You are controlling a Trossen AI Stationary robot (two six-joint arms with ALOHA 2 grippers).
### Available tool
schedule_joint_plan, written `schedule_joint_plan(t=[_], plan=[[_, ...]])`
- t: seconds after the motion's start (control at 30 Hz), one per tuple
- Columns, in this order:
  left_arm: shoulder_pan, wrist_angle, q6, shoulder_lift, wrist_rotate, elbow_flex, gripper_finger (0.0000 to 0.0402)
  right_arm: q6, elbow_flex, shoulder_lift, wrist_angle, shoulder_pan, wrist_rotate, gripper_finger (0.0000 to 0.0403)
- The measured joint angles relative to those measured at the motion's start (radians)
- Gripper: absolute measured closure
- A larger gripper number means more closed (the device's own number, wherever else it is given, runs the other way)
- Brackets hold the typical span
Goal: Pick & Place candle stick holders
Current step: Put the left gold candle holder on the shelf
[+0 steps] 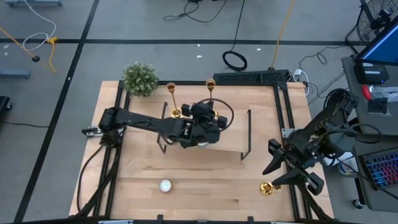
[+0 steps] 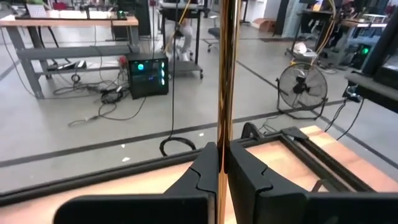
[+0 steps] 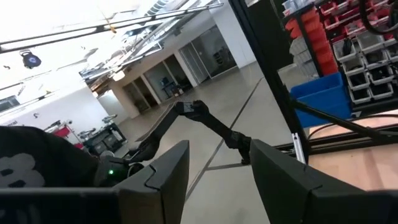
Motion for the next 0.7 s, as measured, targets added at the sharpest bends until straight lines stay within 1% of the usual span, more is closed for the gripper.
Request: schedule_joint_plan(t=[0.27, 0.5, 0.6, 0.7], plan=[[0.010, -0.083, -0.090, 0.006, -0.022, 0.000, 0.0387, 0.002, 0.000, 0.000, -0.008, 0.000, 0.000, 0.0238], [0.023, -0.186, -0.200, 0.006, 0.003, 0.000, 0.0387, 0.003, 0.000, 0.000, -0.013, 0.000, 0.000, 0.0238], [0.024, -0.221, -0.215, 0.006, -0.009, 0.000, 0.0387, 0.003, 0.000, 0.000, -0.015, 0.000, 0.000, 0.0238], [0.034, -0.247, -0.235, 0.006, 0.002, 0.000, 0.0387, 0.003, 0.000, 0.001, -0.021, 0.001, -0.001, 0.0238]])
